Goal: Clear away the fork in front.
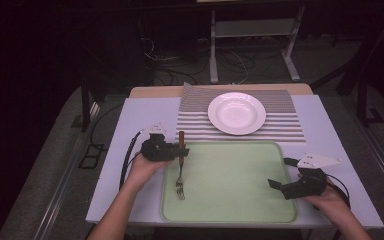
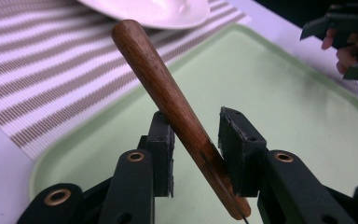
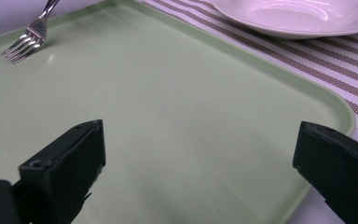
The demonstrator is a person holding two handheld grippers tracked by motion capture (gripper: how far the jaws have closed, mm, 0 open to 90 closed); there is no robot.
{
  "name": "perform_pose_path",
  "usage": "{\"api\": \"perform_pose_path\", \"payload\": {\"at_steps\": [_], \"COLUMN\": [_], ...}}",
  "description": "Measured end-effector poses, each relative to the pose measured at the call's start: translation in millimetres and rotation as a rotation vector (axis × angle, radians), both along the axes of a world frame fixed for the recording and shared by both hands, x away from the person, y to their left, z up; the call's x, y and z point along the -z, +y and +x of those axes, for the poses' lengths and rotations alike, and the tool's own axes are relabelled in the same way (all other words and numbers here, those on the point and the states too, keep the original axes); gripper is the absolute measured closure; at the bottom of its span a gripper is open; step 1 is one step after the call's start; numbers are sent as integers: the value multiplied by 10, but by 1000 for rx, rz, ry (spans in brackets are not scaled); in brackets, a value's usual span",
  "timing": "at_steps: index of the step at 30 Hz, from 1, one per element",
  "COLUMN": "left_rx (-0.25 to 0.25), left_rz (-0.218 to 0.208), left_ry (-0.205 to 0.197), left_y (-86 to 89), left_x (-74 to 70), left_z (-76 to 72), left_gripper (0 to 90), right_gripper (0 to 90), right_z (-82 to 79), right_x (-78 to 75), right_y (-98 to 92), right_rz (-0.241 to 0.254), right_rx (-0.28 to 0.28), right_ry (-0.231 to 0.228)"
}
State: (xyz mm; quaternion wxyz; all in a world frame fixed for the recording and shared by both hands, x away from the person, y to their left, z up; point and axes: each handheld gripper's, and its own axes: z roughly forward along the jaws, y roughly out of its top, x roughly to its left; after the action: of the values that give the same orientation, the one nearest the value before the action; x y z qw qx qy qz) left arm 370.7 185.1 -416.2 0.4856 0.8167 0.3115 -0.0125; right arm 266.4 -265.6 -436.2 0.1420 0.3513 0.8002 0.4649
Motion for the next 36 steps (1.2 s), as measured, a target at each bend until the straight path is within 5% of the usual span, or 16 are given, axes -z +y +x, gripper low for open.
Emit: {"api": "perform_pose_path", "payload": {"at_steps": [16,24,33,36], "left_rx": [-17,-28,24,38], "left_rz": [105,94,80,90], "left_ry": [86,61,7,2], "left_y": [-101,-89,-292,-362], "left_x": [273,240,124,126], "left_z": [-3,-13,-134,-145], "left_gripper": [620,630,886,893], "right_gripper": [26,26,26,26], "right_z": [-1,2,12,6], "right_x": [-1,1,9,14], "right_y": [9,10,-1,-13], "right_rz": [-1,-2,3,2], "right_rx": [-4,-5,1,0], "right_ry": [0,-1,0,-2]}}
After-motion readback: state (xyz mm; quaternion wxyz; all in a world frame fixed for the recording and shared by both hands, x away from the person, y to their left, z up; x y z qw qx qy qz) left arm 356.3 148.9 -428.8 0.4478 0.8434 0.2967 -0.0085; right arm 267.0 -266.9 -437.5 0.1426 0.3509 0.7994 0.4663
